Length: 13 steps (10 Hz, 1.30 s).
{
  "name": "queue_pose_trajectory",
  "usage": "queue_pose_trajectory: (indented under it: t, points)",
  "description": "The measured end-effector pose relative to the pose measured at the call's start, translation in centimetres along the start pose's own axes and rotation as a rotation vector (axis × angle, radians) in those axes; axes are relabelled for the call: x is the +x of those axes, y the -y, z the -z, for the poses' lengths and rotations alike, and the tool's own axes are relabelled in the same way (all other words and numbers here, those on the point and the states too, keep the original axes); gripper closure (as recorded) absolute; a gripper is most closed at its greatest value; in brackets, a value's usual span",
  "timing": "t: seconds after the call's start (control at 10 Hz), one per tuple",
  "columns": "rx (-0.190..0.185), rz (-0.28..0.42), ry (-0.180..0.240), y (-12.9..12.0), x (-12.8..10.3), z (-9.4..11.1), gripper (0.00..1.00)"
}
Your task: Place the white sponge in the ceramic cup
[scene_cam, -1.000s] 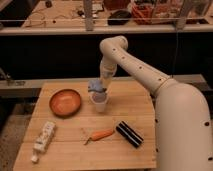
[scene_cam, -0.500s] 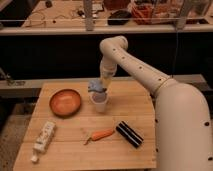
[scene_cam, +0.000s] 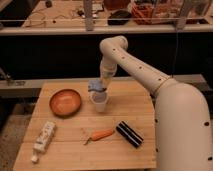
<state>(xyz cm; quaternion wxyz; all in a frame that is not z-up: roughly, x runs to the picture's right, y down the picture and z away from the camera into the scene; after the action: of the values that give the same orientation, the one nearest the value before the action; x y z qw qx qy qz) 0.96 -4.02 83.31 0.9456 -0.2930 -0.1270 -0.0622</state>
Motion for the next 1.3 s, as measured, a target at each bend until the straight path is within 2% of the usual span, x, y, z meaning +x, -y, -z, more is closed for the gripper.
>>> queue_pose_trajectory:
  t: [0.2, 0.3, 0.6, 0.7, 0.9, 1.2, 1.3]
  points:
    - [0.0, -0.001, -0.001, 0.0, 0.02, 0.0, 0.58]
    - [0.0, -0.002, -0.001, -0.01, 0.01, 0.01, 0.69]
    - [0.0, -0.006, 0.0, -0.02, -0.15, 0.0, 0.84]
    - [0.0, -0.006, 0.0, -0.02, -0.23, -0.04, 0.84]
    - [0.0, -0.006, -0.002, -0.04, -0.18, -0.02, 0.74]
    - [0.002, -0.014, -0.002, 0.06, -0.11, 0.15, 0.79]
    - [0.001, -0.016, -0.002, 0.06, -0.06, 0.16, 0.74]
